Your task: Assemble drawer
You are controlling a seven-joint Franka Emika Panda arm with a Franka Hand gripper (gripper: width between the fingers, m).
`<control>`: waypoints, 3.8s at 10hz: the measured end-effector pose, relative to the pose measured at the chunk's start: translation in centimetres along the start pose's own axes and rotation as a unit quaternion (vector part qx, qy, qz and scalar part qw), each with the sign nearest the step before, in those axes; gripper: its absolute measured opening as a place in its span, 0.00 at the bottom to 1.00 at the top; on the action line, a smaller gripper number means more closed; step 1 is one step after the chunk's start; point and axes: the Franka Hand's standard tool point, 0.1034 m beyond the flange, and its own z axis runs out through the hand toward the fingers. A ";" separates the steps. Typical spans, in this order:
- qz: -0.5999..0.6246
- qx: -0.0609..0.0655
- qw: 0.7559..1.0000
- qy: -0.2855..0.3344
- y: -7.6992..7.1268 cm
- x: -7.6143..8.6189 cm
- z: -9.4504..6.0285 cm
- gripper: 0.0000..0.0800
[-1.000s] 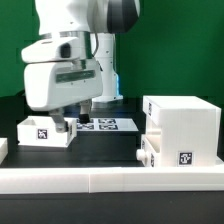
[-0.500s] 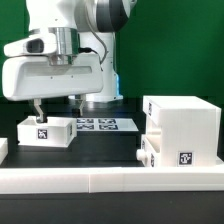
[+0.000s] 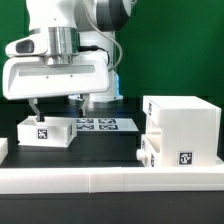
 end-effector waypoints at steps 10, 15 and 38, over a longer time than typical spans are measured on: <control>0.206 -0.031 0.978 0.015 -2.1 -7.7 1.8 0.81; 0.198 -0.028 0.980 0.003 -2.7 -8.5 4.0 0.81; 0.058 0.012 0.998 -0.012 -8.8 -0.6 2.3 0.05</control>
Offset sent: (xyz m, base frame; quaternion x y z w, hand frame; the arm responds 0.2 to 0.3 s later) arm -0.0309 -0.0080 0.0030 -0.0727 -0.0098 0.2627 0.9621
